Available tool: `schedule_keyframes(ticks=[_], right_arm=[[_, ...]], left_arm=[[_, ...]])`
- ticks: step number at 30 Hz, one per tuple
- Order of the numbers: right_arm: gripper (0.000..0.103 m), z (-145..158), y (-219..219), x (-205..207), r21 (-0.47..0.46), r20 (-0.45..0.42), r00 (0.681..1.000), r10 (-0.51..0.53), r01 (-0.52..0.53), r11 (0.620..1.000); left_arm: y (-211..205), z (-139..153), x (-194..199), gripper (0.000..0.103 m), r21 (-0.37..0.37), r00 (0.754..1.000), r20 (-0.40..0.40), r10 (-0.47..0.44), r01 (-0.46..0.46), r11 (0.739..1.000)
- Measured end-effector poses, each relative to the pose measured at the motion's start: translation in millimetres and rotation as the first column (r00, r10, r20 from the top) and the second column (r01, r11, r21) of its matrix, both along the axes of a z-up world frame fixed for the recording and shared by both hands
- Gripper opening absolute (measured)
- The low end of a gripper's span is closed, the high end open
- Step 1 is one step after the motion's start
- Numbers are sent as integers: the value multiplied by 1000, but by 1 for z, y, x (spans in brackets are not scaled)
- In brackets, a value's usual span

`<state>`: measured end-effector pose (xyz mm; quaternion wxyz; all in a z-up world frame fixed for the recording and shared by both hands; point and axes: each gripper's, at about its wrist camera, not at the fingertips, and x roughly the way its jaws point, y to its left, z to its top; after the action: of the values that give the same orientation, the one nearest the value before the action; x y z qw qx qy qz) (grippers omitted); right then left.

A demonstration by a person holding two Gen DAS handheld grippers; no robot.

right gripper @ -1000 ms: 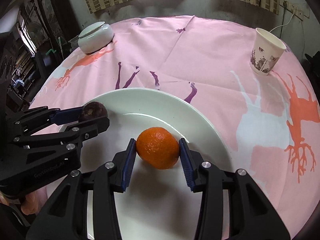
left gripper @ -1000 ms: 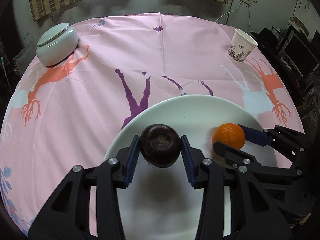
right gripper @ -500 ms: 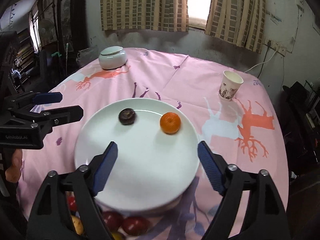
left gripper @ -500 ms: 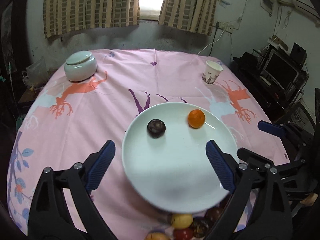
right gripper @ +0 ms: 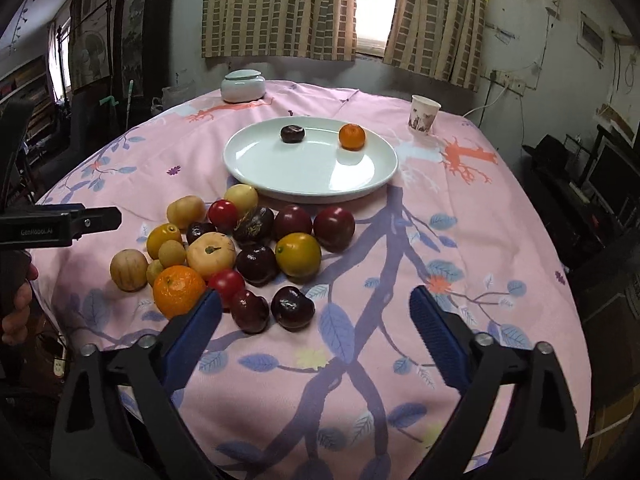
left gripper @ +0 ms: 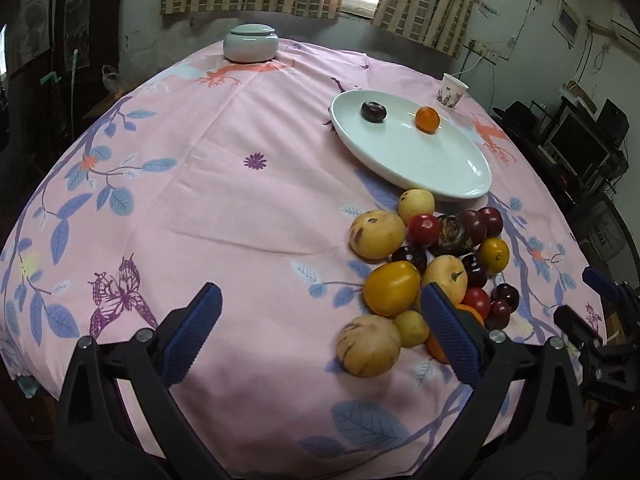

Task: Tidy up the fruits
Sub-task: 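Move both tools back toward the fruit pile, then grasp the tan round fruit with the left tool while the right tool grasps a dark cherry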

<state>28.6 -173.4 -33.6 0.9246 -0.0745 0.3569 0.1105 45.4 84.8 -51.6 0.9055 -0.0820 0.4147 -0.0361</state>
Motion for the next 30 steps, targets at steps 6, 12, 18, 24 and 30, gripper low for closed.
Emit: schedule_keyframes(ticks=[6,12,18,24,30], right_arm=[[56,-28,0,20,34,-123,992,-1,5,999],[51,-52,4,35,91,-219,975,25,-5,996],[30,-48,10,41,120,-211,975,65,-40,992],[30,-30,-7,26,157,-181,983,9,20,987],[30,-19,-22,9,176,-169,985,-16,46,983]], left_arm=[[-2,-2,-15,101,100,1000,29,-9,6,995],[-5,-10,-24,101,89,998,-12,-69,70,994],[-11,-22,-24,101,70,995,-54,-84,88,994],[-16,-32,-21,101,68,992,-80,-93,98,993],[-25,-45,-10,100,81,989,-105,-107,116,990]])
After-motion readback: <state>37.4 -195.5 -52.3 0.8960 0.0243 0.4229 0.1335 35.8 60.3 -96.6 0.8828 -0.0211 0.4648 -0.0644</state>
